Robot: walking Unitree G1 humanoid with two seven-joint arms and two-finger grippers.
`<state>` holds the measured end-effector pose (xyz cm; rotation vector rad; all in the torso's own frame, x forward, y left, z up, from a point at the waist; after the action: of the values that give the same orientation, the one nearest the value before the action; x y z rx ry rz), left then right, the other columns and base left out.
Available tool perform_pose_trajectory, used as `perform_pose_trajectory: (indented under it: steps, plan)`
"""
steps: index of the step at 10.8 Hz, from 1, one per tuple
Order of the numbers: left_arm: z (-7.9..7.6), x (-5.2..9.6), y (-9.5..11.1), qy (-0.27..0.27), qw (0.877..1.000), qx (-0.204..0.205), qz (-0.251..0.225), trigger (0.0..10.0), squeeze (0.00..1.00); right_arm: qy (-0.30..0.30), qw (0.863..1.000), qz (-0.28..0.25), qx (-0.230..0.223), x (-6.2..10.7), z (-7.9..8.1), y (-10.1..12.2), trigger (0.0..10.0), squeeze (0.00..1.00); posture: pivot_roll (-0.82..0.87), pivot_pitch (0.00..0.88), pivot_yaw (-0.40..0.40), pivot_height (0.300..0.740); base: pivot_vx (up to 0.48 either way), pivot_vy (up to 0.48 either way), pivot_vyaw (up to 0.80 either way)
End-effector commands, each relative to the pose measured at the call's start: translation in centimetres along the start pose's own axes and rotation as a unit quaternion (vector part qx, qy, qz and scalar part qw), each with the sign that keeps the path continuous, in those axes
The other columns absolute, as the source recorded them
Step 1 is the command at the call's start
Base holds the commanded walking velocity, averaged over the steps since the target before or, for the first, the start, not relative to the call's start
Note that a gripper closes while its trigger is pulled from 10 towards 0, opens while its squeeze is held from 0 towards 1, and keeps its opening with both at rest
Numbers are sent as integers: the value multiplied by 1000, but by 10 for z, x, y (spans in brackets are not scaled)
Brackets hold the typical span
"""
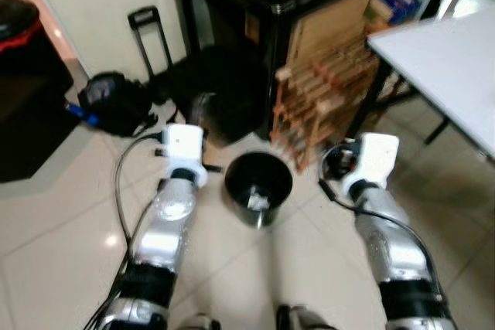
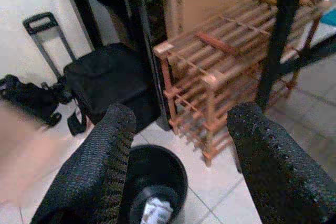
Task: Picking trash to rubbish bin
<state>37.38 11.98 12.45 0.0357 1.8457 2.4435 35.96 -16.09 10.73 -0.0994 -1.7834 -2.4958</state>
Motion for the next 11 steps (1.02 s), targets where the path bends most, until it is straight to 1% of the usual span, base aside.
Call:
perform_pose_trajectory:
  steps: [1, 3, 11]
  plan:
    - [9, 1, -7, 8, 1000, -6, 9, 10000, 0, 11, 1000, 6, -8, 0, 9, -5, 10000, 0, -50, 185, 24, 740, 337, 0, -800]
    - [8, 1, -6, 8, 1000, -6, 8, 10000, 0, 14, 1000, 7, -4, 0, 10, -5, 10000, 0, -48, 183, 23, 740, 339, 0, -800]
    - [7, 2, -6, 5, 1000, -9, 5, 10000, 0, 18, 1000, 4, -3, -1, 14, -7, 10000, 0, -45, 159, 27, 740, 341, 0, 0]
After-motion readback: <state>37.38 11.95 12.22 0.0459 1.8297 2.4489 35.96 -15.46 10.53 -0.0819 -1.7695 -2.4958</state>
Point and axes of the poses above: a point about 5 cm out from each wrist's last joint towards the gripper, its own x axis pointing back from the gripper into the wrist, its own y axis along the axis of the wrist's last joint, z = x × y, the point moved 4 cm from there along -x, pointing out of the wrist towards the gripper, and after that the axes turned 11 degrees about -x, right-handed, at the moved point
